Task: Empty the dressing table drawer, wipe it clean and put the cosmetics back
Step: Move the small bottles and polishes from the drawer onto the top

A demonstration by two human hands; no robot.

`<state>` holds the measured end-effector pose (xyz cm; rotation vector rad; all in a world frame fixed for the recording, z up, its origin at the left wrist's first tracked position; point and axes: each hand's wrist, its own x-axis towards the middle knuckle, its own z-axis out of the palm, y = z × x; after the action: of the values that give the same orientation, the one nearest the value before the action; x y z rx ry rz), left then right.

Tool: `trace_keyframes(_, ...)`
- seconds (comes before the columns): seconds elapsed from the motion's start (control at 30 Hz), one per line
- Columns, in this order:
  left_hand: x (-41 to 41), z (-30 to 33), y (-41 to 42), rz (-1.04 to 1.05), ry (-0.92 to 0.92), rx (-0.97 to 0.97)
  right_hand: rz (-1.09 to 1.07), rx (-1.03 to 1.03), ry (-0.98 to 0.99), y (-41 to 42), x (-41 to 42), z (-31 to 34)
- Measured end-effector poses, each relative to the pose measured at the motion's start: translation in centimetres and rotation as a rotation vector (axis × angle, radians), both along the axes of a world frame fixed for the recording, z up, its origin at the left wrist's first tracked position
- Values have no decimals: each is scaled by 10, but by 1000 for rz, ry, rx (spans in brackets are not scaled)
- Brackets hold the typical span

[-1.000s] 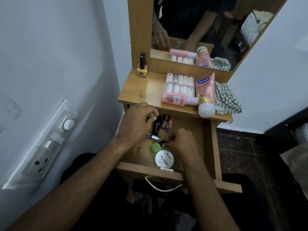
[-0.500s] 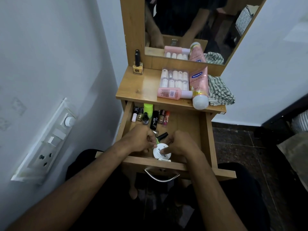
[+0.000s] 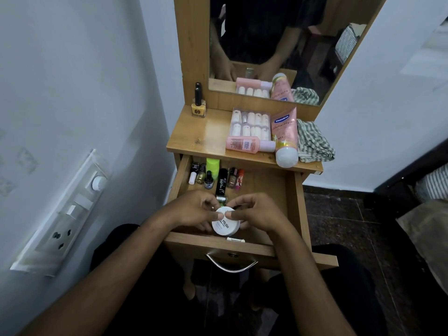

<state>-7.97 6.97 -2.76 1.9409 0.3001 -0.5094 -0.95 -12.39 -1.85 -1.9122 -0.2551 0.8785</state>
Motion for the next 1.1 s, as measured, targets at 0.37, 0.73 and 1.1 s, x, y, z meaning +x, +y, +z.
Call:
trace_keyframes(0.37,17,58,31,569,-408,-310,-308,430,-269,52,20,47)
trace_keyframes(0.73,71,71,45,915,-485,-278,-342,307,-651,84,13,31)
trace_keyframes(1.1,131,71,38,1011,-290,-315,32,25,-787,77,-8,-9)
